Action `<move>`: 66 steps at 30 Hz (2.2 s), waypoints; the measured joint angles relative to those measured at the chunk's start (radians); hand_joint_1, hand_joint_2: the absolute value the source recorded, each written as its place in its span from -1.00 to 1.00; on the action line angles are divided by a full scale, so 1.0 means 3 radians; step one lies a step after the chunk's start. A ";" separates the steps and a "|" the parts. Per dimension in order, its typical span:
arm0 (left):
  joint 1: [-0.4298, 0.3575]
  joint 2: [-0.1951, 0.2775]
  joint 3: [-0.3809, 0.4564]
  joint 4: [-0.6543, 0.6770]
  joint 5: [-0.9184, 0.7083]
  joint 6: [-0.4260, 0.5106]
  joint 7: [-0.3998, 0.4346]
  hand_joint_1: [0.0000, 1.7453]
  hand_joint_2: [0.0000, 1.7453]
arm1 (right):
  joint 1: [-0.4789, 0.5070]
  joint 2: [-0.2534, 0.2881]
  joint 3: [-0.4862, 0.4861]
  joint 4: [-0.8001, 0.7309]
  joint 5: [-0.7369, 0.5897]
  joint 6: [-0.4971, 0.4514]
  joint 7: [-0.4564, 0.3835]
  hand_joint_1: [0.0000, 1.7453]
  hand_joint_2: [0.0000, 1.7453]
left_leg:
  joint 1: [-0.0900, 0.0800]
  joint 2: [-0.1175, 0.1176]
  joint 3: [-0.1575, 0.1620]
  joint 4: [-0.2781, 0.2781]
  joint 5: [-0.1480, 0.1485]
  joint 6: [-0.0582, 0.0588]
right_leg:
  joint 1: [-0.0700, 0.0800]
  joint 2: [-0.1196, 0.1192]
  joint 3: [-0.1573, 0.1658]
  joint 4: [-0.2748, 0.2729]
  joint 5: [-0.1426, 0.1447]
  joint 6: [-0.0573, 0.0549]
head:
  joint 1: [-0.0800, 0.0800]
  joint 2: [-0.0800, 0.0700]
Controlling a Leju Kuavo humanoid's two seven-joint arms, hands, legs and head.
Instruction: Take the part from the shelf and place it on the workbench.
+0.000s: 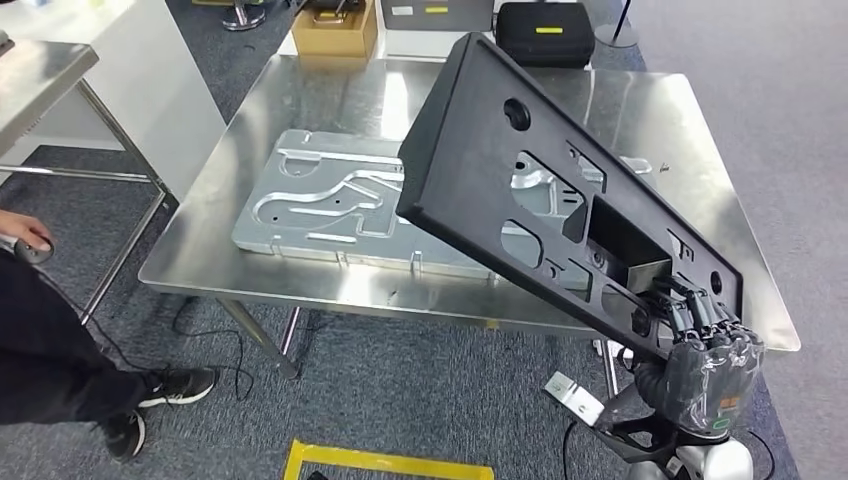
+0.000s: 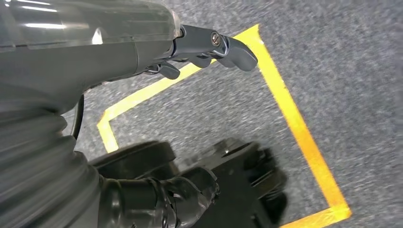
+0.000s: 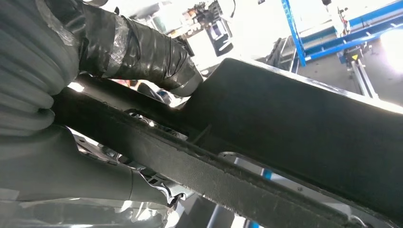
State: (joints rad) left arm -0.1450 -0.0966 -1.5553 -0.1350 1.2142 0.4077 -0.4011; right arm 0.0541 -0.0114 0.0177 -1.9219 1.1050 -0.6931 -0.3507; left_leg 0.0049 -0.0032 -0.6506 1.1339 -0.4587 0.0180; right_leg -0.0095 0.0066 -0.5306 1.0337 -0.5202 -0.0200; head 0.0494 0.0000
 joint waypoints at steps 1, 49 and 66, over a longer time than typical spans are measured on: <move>-0.0002 0.0003 0.0000 0.0000 0.0001 0.0001 0.0001 -1.00 1.00 | -0.0001 0.0000 0.0000 0.0002 -0.0002 0.0000 0.0000 1.00 1.00 | -0.0011 0.0000 0.0063 -0.0171 0.0066 0.0020 | 0.0004 0.0003 0.0016 0.0002 -0.0024 0.0015 | 0.0000 0.0000; -0.0013 -0.0015 0.0000 0.0000 -0.0002 -0.0010 0.0001 -1.00 1.00 | -0.0048 -0.0029 0.0057 0.0102 0.0045 0.0000 0.0066 1.00 1.00 | -0.0006 -0.0012 0.0275 -0.0350 -0.0073 0.0036 | -0.0021 -0.0011 -0.0218 0.0057 0.0141 0.0129 | 0.0007 0.0000; -0.0110 -0.0025 0.0000 0.0000 -0.0264 0.0095 0.0304 -1.00 -1.00 | -0.1010 -0.0231 0.0781 0.0719 0.0928 0.0241 0.0943 1.00 1.00 | -0.0006 -0.0013 0.0174 -0.0341 0.0004 0.0030 | -0.0019 0.0008 -0.0197 0.0022 0.0130 0.0104 | -0.0006 0.0000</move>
State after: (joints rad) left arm -0.1781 -0.1041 -1.5553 -0.1350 1.1352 0.4362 -0.3099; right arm -0.2488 -0.0808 0.2521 -1.7060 1.3834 -0.6208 -0.0677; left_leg 0.0030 -0.0070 -0.5984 1.0315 -0.4575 0.0270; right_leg -0.0151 0.0090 -0.5898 1.0405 -0.4812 0.0111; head 0.0477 0.0000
